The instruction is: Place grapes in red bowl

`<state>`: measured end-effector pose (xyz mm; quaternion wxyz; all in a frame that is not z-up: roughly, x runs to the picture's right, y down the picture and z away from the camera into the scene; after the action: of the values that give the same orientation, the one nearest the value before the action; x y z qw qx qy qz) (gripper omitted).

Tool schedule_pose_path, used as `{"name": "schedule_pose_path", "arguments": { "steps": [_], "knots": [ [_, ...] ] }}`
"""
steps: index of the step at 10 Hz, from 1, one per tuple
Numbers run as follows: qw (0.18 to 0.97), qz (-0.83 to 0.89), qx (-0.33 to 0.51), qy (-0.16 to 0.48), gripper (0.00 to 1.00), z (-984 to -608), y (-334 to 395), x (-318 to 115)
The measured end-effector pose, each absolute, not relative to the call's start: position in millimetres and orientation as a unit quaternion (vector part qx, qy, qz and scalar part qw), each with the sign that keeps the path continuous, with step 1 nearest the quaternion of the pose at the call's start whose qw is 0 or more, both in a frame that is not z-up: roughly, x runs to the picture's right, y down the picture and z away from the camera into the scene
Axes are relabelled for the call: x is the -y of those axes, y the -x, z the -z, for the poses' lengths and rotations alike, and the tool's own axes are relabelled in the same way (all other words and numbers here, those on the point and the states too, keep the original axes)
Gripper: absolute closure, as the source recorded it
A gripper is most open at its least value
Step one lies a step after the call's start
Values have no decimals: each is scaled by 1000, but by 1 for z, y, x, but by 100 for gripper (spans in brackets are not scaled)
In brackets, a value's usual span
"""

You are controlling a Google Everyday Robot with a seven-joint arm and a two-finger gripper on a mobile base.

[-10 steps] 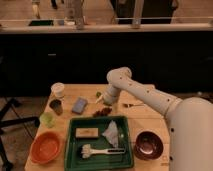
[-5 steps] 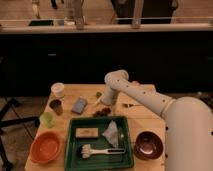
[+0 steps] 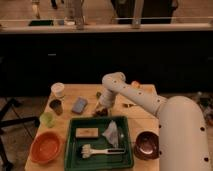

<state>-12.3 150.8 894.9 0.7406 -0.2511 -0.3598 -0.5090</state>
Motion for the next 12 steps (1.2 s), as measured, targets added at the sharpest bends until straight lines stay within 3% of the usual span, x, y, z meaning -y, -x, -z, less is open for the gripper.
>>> {"name": "schedule_pose_path", "arguments": {
  "steps": [5,12],
  "knots": [
    [763,505,338,219,96,-871,-5,-126],
    [769,531,319,158,100,-831,6,-71]
  ]
}}
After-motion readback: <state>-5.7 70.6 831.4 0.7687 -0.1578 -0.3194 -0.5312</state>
